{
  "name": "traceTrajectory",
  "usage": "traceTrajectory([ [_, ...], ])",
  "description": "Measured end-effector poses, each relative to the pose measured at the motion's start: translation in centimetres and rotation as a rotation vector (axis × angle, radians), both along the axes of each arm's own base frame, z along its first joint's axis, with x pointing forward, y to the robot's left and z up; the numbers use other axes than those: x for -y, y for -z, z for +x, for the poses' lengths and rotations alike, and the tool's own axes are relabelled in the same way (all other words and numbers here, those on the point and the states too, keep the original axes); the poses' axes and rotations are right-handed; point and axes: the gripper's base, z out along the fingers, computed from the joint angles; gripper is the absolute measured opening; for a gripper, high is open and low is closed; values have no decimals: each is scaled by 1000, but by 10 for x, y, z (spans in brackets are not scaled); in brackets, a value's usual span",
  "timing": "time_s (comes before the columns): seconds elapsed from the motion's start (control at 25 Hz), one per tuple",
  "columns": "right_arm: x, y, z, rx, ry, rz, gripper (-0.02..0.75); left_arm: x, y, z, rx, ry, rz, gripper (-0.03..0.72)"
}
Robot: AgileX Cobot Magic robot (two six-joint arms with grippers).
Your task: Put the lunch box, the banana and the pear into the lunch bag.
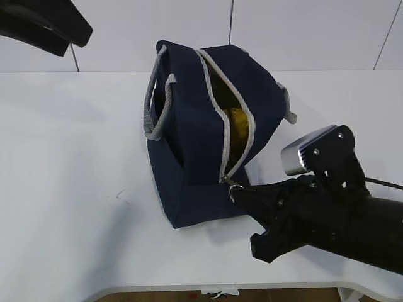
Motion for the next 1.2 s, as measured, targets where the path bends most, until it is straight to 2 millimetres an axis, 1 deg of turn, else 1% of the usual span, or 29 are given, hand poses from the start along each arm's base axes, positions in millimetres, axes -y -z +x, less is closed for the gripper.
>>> traceTrajectory([
  [0.2, 3, -12, -4, 22, 4, 8, 1, 0, 0, 0, -1, 0, -4, 349],
  [0.44, 6, -21, -7, 32, 14, 11, 1, 0, 0, 0, -1, 1, -4, 347],
  [0.72, 1, -39, 3, 79, 16, 28, 1, 0, 0, 0, -2, 1, -6, 346],
  [0.92, -1, -51, 9, 94, 20, 0, 1, 0, 0, 0, -2, 1, -6, 314],
  [1.2, -3, -78, 16, 143, 37, -3, 1, 0, 0, 0, -2, 1, -6, 297],
])
